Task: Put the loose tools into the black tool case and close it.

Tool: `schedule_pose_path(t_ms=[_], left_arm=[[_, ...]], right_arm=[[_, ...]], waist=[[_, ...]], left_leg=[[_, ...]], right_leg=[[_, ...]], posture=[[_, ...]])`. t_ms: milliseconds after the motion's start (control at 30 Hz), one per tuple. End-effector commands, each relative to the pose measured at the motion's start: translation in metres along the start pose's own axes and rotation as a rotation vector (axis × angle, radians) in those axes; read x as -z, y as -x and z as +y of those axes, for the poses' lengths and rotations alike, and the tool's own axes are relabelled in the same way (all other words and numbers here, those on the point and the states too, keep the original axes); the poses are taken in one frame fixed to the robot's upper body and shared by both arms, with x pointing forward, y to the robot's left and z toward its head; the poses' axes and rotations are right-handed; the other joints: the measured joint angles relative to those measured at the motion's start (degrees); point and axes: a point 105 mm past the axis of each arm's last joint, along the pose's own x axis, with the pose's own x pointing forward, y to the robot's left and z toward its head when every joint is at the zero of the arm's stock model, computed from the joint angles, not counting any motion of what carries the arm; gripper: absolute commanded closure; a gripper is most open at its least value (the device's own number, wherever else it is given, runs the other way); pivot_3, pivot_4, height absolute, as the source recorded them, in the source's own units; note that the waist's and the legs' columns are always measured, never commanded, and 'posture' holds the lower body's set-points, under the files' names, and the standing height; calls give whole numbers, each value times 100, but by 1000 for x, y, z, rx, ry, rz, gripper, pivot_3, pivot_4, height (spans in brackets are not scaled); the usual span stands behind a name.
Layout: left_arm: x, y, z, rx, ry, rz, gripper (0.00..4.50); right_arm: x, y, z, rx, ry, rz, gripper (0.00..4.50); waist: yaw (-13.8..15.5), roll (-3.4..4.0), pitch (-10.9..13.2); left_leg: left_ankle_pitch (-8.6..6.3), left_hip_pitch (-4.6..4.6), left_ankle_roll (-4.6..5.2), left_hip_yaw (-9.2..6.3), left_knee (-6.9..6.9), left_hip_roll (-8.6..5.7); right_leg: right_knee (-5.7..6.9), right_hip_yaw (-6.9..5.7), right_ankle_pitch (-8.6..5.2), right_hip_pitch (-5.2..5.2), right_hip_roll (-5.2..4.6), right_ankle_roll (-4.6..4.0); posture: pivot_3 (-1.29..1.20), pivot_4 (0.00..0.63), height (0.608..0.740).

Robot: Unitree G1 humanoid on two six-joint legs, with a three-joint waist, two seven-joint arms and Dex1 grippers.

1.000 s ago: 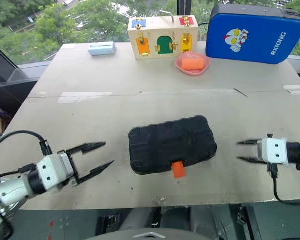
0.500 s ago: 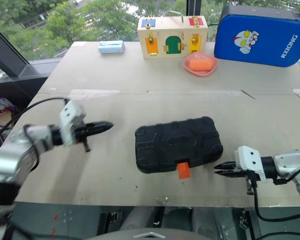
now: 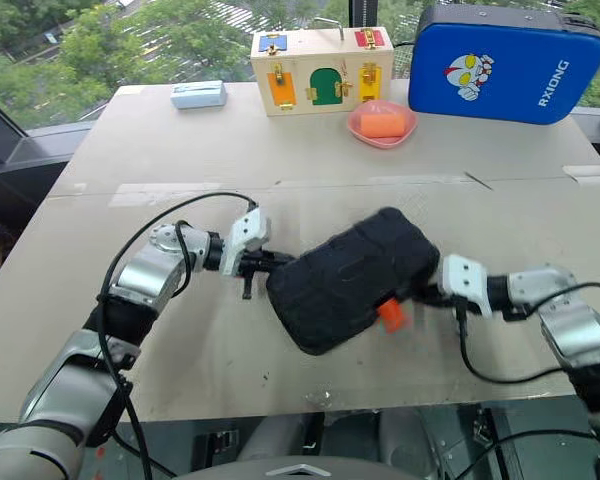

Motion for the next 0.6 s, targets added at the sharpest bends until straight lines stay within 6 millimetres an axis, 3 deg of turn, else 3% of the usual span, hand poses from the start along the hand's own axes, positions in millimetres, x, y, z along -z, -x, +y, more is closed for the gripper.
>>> schedule_pose_path(t_ms=[33, 200, 333, 467, 600], left_arm=[[-18, -7, -23, 75, -79, -41, 4369], [-35, 19, -4, -100, 10, -164, 4369], [-65, 29, -3, -71, 109, -267, 4369], [-94, 10, -9, 29, 122, -301, 4369], [-87, -28, -2, 36, 74, -212, 4369]], right_arm=[[-12, 9, -31, 134, 46, -35, 4500], [-4, 40, -33, 177, 37, -3, 4500], [-5, 67, -31, 226, 2, -16, 4500], [-19, 81, -7, 173, -74, -96, 4500], [-26, 80, 12, 154, -130, -128, 4500]], waist=[[15, 2, 1], [134, 2, 1], [179, 2, 1], [217, 2, 1], [201, 7, -4]], left_leg=[[0, -2, 0, -1, -2, 1], [0, -14, -2, -12, -10, 1], [0, -11, -1, -2, 2, -1], [-1, -8, 0, -15, 8, -5], [0, -1, 0, -16, 8, -5]], right_leg=[[0, 0, 0, -5, -2, 0], [0, -11, -1, -23, -8, -2], [3, -4, 0, -15, -7, 0], [1, -20, 0, 4, -4, 0], [-3, -22, 0, 15, -6, 0]], posture=[[0, 150, 735], [0, 150, 735], [0, 150, 735], [0, 150, 735], [0, 150, 735]])
